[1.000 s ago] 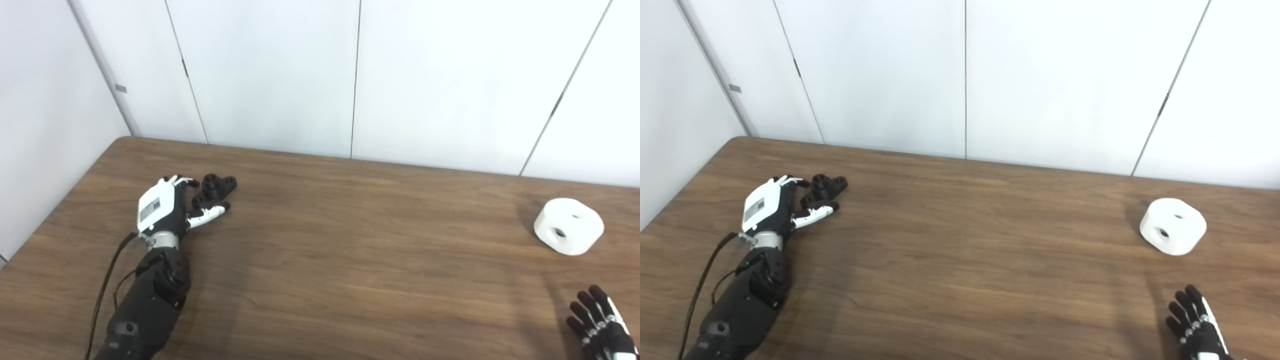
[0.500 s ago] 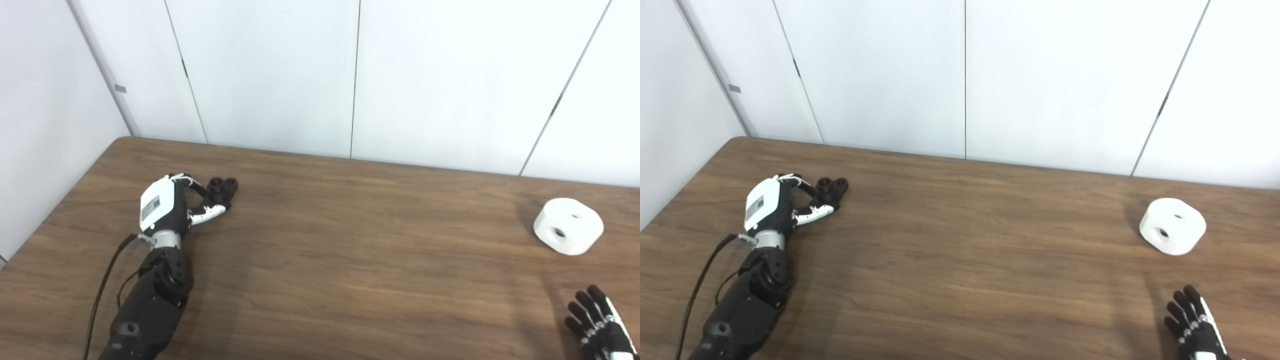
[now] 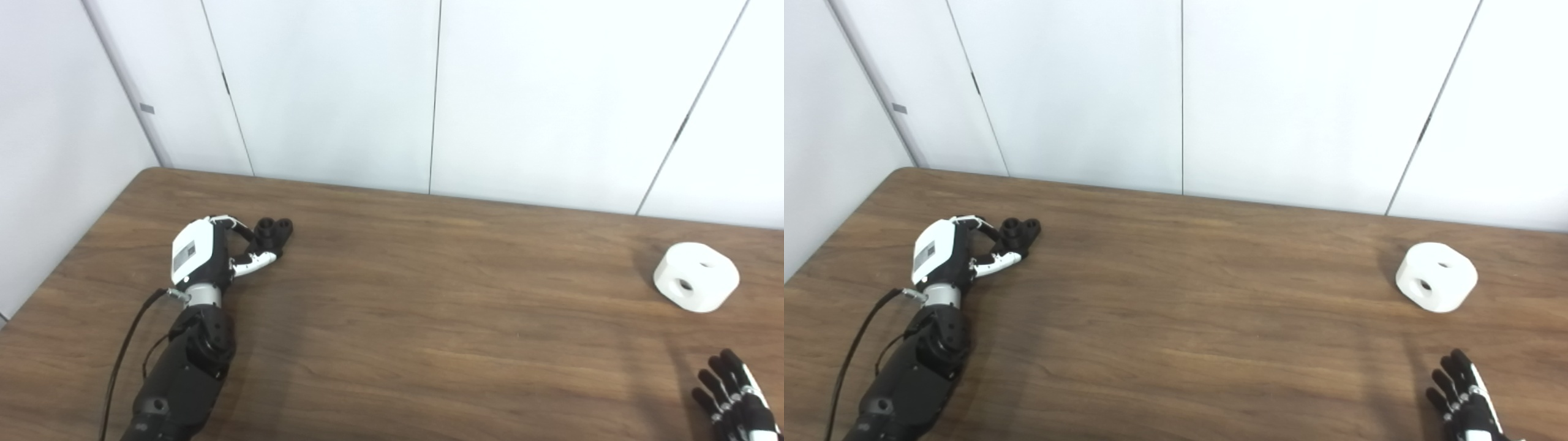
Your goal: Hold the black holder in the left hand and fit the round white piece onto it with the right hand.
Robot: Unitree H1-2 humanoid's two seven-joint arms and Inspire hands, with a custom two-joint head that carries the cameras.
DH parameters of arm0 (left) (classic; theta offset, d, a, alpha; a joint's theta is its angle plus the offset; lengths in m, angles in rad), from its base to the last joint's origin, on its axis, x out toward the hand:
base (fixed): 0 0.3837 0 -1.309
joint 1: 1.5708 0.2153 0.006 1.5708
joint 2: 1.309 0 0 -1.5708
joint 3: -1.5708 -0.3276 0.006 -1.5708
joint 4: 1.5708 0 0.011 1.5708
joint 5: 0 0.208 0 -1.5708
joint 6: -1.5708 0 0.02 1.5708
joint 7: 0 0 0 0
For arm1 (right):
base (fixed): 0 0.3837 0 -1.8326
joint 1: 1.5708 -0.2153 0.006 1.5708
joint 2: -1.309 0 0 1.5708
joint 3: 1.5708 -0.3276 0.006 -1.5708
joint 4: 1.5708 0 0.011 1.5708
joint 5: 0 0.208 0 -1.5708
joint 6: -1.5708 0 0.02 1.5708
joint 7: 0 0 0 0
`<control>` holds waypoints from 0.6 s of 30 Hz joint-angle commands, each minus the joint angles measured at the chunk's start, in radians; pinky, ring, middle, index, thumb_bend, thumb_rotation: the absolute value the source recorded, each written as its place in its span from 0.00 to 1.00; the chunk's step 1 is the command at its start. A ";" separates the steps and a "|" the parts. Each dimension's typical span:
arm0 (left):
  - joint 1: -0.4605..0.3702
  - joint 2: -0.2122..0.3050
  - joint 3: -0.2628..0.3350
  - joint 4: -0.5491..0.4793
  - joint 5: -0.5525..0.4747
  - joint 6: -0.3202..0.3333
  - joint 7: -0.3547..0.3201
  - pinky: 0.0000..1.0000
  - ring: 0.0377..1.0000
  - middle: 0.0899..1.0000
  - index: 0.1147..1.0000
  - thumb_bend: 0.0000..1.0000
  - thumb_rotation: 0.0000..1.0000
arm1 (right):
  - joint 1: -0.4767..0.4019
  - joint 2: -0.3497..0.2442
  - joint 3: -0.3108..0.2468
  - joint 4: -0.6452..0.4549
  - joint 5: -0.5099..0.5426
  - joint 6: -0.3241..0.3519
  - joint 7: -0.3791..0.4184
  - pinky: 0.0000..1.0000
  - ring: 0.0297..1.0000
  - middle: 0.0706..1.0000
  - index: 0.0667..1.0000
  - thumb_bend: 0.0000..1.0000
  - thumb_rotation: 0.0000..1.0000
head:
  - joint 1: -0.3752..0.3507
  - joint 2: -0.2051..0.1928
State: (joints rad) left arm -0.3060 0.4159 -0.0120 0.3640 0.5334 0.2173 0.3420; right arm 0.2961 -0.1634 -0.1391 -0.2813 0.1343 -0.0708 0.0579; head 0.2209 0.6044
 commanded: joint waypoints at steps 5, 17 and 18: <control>0.008 0.009 0.013 -0.098 -0.008 0.019 -0.041 0.98 0.90 0.78 0.42 0.52 0.05 | 0.004 0.003 0.003 -0.037 -0.019 0.016 -0.006 0.88 0.92 0.93 0.94 0.62 0.96 | -0.019 0.007; 0.138 -0.025 -0.004 -0.439 -0.015 0.104 -0.198 0.87 0.89 0.78 0.42 0.52 0.05 | 0.002 0.003 0.017 -0.042 -0.056 0.017 -0.011 0.95 0.94 0.94 0.95 0.62 1.00 | -0.047 0.020; 0.154 -0.028 -0.011 -0.470 -0.012 0.106 -0.211 0.87 0.89 0.78 0.42 0.52 0.05 | 0.002 0.003 0.017 -0.044 -0.056 0.018 -0.010 0.95 0.94 0.95 0.96 0.62 1.00 | -0.049 0.021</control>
State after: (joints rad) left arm -0.1486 0.3843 -0.0190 -0.0551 0.5049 0.3309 0.1405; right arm 0.2978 -0.1623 -0.1243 -0.3027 0.0848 -0.0494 0.0473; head 0.1718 0.6243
